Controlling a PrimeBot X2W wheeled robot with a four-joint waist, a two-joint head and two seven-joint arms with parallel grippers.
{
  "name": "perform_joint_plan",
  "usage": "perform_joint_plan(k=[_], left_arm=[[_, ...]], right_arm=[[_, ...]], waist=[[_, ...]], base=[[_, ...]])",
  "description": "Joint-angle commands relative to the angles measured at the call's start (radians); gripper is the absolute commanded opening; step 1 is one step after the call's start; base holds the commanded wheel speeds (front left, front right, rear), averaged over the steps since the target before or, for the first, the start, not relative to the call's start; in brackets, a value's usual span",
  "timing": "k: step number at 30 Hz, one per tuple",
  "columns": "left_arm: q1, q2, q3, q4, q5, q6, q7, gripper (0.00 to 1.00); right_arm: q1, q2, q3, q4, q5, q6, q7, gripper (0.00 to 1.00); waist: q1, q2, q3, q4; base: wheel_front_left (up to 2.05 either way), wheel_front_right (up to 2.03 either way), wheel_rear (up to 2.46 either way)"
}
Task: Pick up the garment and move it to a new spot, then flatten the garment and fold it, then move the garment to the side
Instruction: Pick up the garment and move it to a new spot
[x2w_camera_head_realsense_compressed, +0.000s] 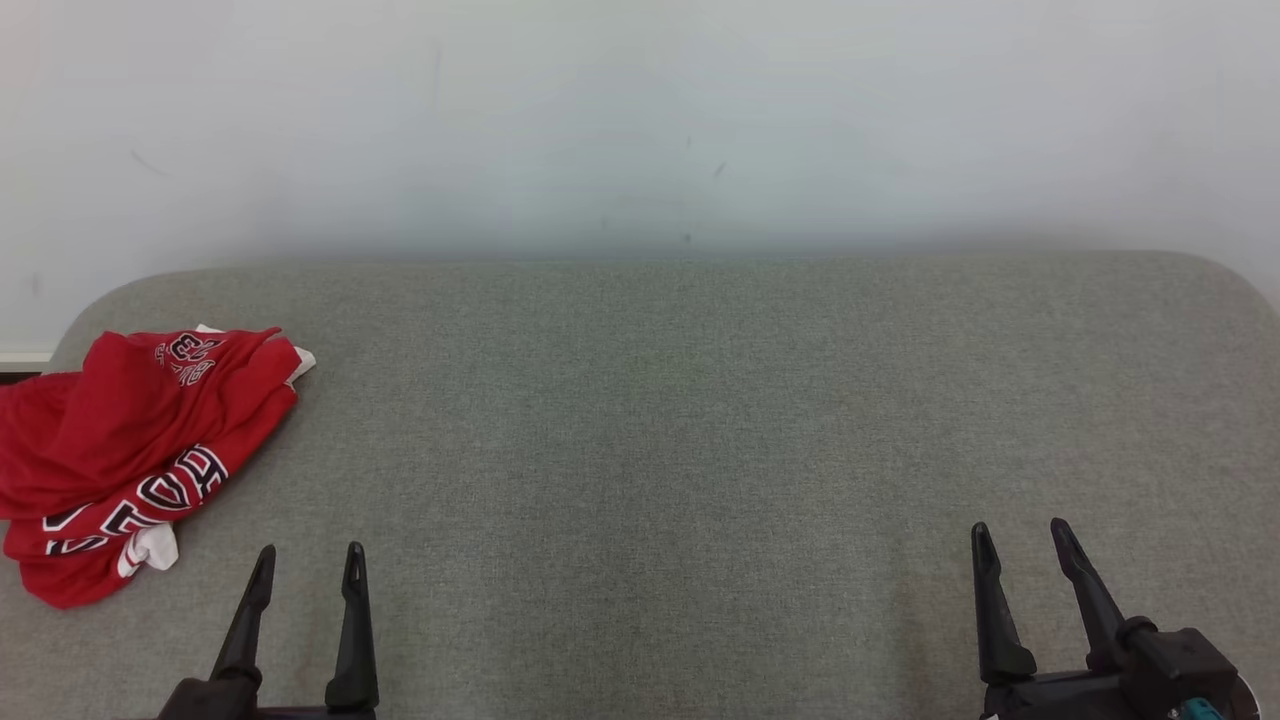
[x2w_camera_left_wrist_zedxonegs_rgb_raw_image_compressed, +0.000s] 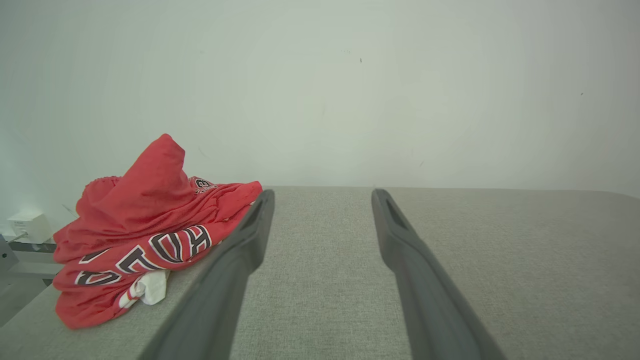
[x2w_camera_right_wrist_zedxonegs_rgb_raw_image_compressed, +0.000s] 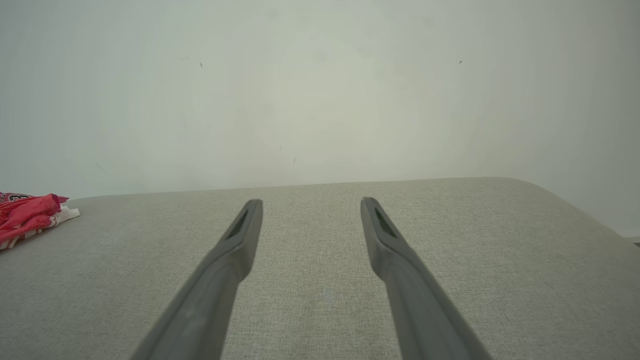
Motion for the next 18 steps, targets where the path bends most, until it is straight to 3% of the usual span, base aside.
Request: perform_joint_plan(k=[1, 18], left_arm=[[0.005, -0.005, 0.008, 0.001, 0.025, -0.007, -0.010, 1.00], [0.001, -0.025, 0.024, 0.035, 0.044, -0.027, -0.015, 1.00]], right_arm=[[0.003, 0.003, -0.002, 0.001, -0.004, -0.002, -0.010, 1.00], [0.009, 0.009, 0.007, 0.022, 0.051, -0.002, 0.003, 1.00]], waist=[[0.0000, -0.0001, 0.000, 0.002], [0.0000, -0.0001, -0.006, 0.008]], base=[[0.00, 0.00, 0.00], [0.00, 0.00, 0.00]])
